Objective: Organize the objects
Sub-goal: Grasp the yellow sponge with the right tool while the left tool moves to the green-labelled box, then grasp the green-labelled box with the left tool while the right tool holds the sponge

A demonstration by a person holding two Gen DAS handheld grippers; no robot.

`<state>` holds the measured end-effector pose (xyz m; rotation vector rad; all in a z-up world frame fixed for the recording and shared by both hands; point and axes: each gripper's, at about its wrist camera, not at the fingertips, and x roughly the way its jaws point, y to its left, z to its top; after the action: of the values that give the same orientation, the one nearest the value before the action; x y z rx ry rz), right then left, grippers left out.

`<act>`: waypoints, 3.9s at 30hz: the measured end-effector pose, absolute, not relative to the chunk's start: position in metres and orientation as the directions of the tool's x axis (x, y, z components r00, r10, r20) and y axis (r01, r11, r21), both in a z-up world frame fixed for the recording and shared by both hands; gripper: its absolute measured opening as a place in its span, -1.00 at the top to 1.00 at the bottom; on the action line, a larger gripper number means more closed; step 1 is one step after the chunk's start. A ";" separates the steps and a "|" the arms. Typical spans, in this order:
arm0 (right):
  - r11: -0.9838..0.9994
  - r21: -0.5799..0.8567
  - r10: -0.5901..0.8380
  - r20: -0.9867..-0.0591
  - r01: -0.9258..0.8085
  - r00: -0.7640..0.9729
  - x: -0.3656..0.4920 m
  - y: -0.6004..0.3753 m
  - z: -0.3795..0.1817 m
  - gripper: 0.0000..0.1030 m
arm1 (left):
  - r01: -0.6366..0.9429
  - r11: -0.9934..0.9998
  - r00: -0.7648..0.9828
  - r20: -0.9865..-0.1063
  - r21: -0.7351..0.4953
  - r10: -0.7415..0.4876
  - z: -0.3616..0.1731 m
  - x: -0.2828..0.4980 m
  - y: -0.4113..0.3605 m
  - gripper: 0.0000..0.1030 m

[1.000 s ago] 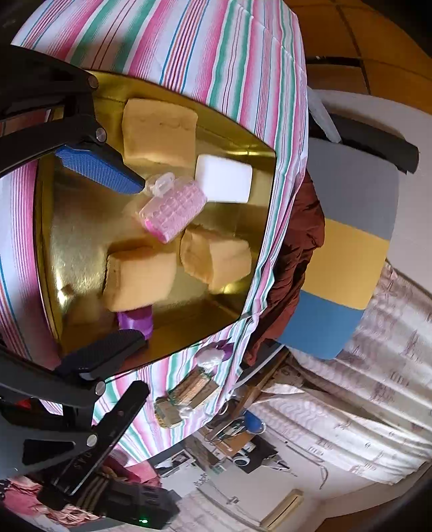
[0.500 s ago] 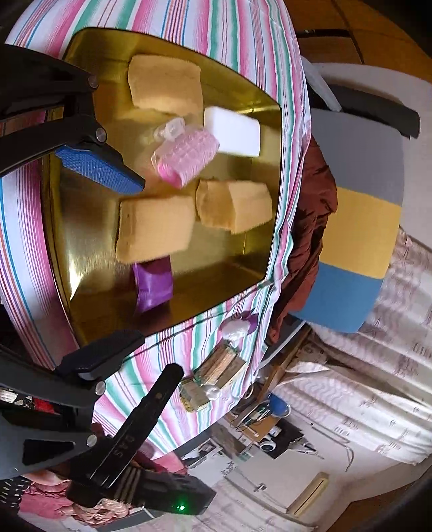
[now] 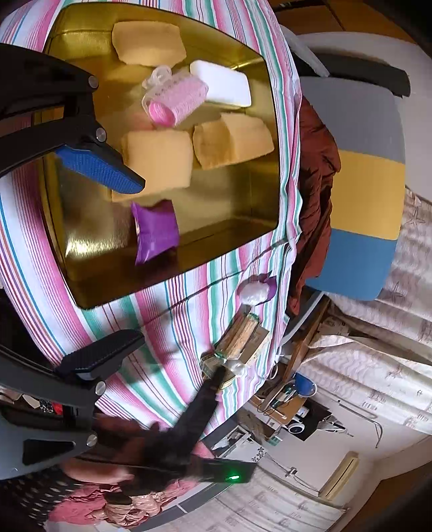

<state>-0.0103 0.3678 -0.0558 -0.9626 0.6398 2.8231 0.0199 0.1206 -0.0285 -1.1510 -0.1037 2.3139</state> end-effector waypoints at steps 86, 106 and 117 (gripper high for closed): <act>-0.827 0.123 0.385 -0.587 -0.549 -0.712 -0.045 0.503 -0.097 0.12 | -0.741 -0.671 -0.412 -0.803 0.020 0.431 -0.098 -0.041 0.372 0.31; -0.890 0.091 0.357 -0.471 -0.447 -0.807 -0.026 0.462 -0.080 0.12 | -0.697 -0.715 -0.512 -0.735 0.054 0.444 -0.098 0.002 0.323 0.42; -0.911 0.021 0.350 -0.490 -0.411 -0.799 -0.024 0.435 -0.081 0.12 | -0.699 -0.715 -0.492 -0.706 -0.029 0.509 -0.082 0.023 0.287 0.42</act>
<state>-0.0237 0.4349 -0.0809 -0.6852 0.1760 2.6438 0.0228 0.2867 -0.0816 -0.9283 0.3415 2.2064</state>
